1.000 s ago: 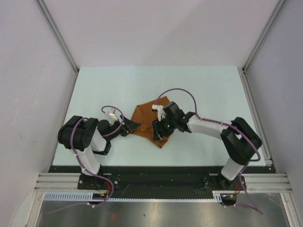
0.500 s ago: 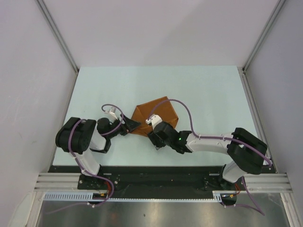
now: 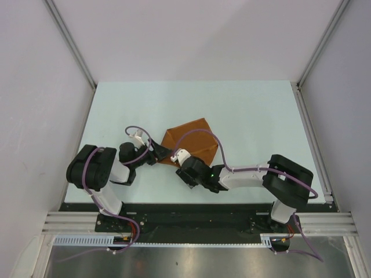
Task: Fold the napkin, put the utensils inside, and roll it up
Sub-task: Roll the napkin with the utensil
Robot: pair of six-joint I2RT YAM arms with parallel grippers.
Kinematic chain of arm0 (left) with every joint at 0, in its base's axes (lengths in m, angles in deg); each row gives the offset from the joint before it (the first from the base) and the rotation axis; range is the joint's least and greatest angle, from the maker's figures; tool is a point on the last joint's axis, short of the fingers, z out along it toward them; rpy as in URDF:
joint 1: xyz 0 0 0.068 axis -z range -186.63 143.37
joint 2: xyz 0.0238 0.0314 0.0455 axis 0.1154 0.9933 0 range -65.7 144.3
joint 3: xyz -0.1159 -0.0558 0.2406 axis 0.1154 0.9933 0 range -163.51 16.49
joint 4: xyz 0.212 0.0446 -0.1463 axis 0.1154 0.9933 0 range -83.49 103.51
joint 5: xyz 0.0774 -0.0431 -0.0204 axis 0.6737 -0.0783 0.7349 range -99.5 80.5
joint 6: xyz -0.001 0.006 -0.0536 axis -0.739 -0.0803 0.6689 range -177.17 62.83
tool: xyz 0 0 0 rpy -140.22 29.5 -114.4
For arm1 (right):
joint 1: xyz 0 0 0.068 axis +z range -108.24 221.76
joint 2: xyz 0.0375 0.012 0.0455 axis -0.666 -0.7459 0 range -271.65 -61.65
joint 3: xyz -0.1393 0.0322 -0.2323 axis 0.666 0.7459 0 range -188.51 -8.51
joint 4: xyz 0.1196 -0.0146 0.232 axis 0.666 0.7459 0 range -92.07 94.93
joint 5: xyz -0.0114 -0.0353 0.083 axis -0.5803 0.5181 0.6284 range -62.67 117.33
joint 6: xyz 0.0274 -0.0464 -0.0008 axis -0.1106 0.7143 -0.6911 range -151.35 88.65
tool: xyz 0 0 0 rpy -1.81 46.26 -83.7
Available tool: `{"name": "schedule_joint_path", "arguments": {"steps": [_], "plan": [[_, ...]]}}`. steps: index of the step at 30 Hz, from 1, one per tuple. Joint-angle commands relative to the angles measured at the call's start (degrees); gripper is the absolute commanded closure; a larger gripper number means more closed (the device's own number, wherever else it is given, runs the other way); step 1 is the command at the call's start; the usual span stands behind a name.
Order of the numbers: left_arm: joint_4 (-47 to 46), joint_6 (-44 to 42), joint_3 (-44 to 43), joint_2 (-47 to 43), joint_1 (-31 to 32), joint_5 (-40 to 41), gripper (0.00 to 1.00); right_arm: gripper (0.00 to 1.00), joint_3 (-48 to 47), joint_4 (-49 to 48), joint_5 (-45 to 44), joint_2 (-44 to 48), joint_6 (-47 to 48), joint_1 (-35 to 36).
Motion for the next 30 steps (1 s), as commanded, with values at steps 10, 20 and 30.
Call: {"name": "schedule_joint_path", "arguments": {"steps": [10,20,30], "plan": [[11.1,-7.2,-2.0,-2.9,-1.0,4.3,0.16,0.78,-5.2,7.4,11.7,1.9,0.4,-8.7],[15.9,-10.0,-3.2,-4.7,-1.0,5.3,0.16,0.81,-9.7,11.2,25.6,-2.3,0.6,-18.6],[16.4,-10.2,-3.6,-3.8,-0.9,4.9,0.16,0.53,-10.5,13.8,24.8,4.5,-0.6,-20.3]]}}
